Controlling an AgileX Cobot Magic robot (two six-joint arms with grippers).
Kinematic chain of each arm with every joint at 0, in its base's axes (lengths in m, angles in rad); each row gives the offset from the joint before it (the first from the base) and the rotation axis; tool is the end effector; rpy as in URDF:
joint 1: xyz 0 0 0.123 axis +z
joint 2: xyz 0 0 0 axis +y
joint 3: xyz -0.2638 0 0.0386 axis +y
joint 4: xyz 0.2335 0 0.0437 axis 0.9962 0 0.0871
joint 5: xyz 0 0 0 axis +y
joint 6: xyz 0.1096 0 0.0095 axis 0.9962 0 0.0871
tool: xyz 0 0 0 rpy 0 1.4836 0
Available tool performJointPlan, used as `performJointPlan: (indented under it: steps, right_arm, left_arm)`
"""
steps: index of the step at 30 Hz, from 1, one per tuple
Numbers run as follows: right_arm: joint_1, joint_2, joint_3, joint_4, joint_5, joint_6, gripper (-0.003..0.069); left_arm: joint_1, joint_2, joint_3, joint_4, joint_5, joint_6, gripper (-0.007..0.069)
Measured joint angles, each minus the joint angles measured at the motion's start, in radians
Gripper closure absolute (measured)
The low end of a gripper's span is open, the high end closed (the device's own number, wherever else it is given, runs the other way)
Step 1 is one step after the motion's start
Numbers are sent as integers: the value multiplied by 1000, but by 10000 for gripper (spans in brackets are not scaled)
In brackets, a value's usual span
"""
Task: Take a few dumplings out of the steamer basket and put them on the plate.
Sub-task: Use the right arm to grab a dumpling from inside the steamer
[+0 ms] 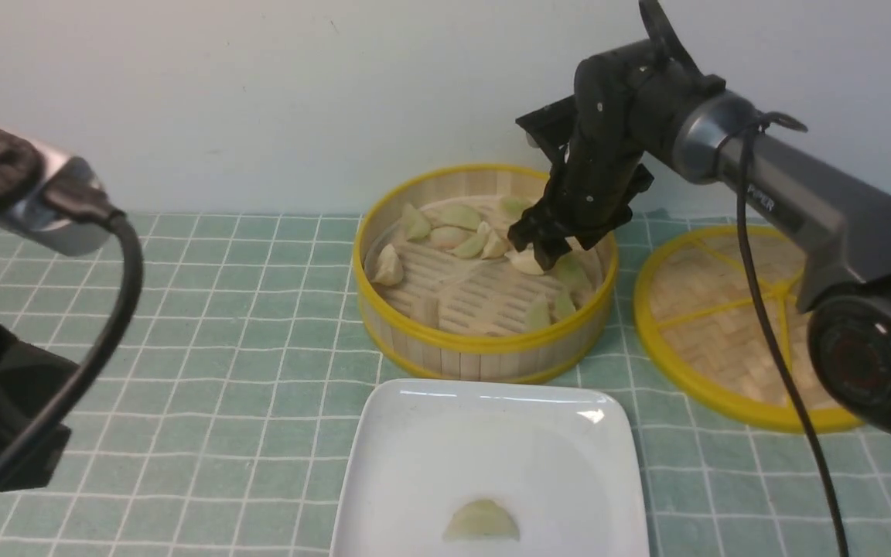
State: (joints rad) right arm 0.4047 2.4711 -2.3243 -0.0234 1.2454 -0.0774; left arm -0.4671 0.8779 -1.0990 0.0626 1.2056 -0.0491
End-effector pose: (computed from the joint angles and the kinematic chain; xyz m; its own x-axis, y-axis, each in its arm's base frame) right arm 0.4577 0.1934 0.1596 -0.8508 -0.4566 -0.2600 -0.4621 0.8858 -0.0436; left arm 0.1350 -0.0609 0.3586 -0.7084 0.3274 -0.6252 0.3982 0.9169 0.0290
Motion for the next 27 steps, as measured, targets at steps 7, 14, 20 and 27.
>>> performJointPlan:
  steps: [7, 14, 20, 27]
  right_arm:
    - [-5, 2, -6, 67, -9, 10, 609]
    - [-7, -15, -3, 102, -10, 30, 657]
    - [13, -126, 55, 112, 1, 41, 659]
    - [17, -283, 233, 99, 3, 40, 659]
  left_arm:
    - [0, -13, 1, 62, 24, -10, 631]
    - [0, -13, 1, 65, 51, -11, 631]
    - [0, -13, 1, 65, 51, -12, 631]
    - [0, -13, 1, 65, 51, -14, 631]
